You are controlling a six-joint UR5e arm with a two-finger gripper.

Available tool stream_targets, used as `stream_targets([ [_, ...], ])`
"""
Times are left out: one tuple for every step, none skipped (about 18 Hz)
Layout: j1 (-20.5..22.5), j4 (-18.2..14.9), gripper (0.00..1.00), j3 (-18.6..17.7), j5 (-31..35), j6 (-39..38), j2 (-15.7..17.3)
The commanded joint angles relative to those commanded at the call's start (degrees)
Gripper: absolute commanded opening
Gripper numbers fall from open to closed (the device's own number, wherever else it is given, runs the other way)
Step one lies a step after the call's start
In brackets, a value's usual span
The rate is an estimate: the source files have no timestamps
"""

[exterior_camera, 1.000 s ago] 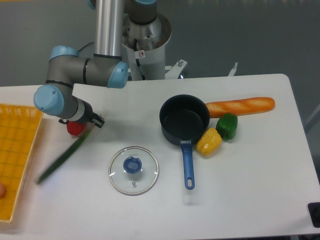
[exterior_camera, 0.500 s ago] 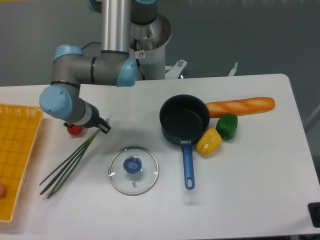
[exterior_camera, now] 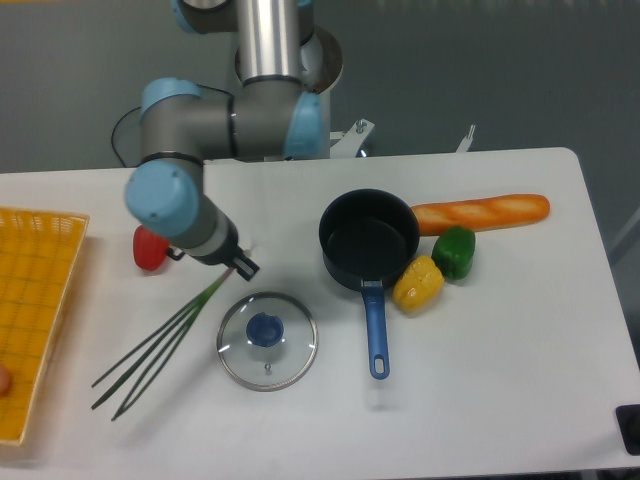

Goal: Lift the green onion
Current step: 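Lift the green onions and carry them over the glass lid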

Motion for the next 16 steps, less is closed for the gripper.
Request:
stream_targets([
  [0.70, -0.09, 0.19, 0.18, 0.09, 1.76, 0.00],
  [1.76, -0.17, 0.19, 0.27, 0.00, 3.60, 0.26],
  [2.72, -0.18, 0.19, 0.36, 0.00, 5.36, 0.61],
  [3.43, -0.18, 0.19, 0.44, -0.18, 5.99, 0.88],
  [4.13, -0.18, 0.19, 0.44, -0.53, 6.08, 0.88],
  [4.57, -0.18, 0.19, 0.44, -0.88, 6.08, 0.88],
  [4.67, -0.18, 0.19, 0.44, -1.14, 6.08, 0.88],
  [4.67, 0.00, 0.19, 0.53, -1.41, 6.08, 0.97],
  [4.58, -0.26, 0.19, 0.79, -1.41, 6.08, 0.97],
  [4.49, -0.44, 0.19, 0.71, -1.41, 5.91, 1.05],
  [4.66, -1.31, 0.19, 0.45, -1.41, 5.91, 1.84],
  [5.19, -2.10, 0.19, 0.18, -1.32, 5.99, 2.37],
  [5.28, -2.46, 0.19, 0.09, -1.23, 5.91, 2.46],
  [5.28, -2.37, 0.19, 0.09, -1.41, 5.99, 2.55],
  [5.19, -2.37, 0.19, 0.27, -1.50, 5.82, 2.55],
  [5.02, -2.37, 0.19, 0.36, -1.50, 5.73, 2.38],
])
